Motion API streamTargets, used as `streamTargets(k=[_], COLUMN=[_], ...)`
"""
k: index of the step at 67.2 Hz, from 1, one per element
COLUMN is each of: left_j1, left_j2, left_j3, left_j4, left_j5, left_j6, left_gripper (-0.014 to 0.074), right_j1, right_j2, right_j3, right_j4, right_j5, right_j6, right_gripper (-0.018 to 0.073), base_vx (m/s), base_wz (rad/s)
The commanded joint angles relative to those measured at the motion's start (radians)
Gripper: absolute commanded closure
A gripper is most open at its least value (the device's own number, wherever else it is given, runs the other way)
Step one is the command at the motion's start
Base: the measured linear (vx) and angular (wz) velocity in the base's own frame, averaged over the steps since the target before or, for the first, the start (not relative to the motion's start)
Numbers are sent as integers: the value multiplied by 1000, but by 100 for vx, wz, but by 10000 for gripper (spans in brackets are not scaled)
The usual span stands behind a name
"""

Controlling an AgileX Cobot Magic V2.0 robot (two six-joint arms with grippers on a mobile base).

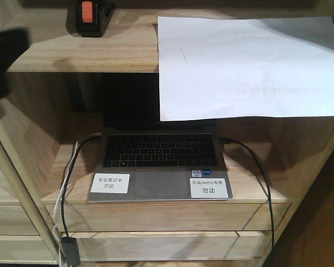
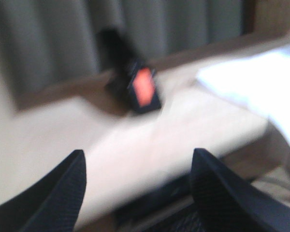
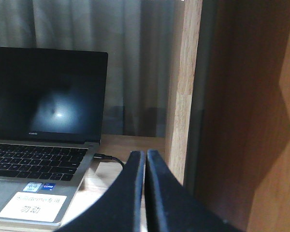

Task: Grab stapler and paper to desk for stapling
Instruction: 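Close the left gripper on the black stapler and lift it off the shelf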

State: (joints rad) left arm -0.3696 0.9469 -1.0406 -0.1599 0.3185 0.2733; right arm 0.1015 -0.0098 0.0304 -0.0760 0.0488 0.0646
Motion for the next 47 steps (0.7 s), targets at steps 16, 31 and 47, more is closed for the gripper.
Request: streamTargets(k=[16,31,47], left_j1=[-7,-7,-7], left_j2=[281,469,642], left_j3=[-374,-651,-909], left_j4=[-11,-2,101], left_j5=[3,132,304], left_j6=[-51,-116,-236], left_gripper=[78,67,67], right_j1=[-4,-4,-4], right_j2=[-9,-9,-9], right_j3=[21,21,21], right_j4=[-5,-5,-5], right_j5=[-68,-68,-68], right_j6=[-10,-10,-10], right_gripper=[568,568,568], base_vx=[0,0,0], base_wz=[0,0,0])
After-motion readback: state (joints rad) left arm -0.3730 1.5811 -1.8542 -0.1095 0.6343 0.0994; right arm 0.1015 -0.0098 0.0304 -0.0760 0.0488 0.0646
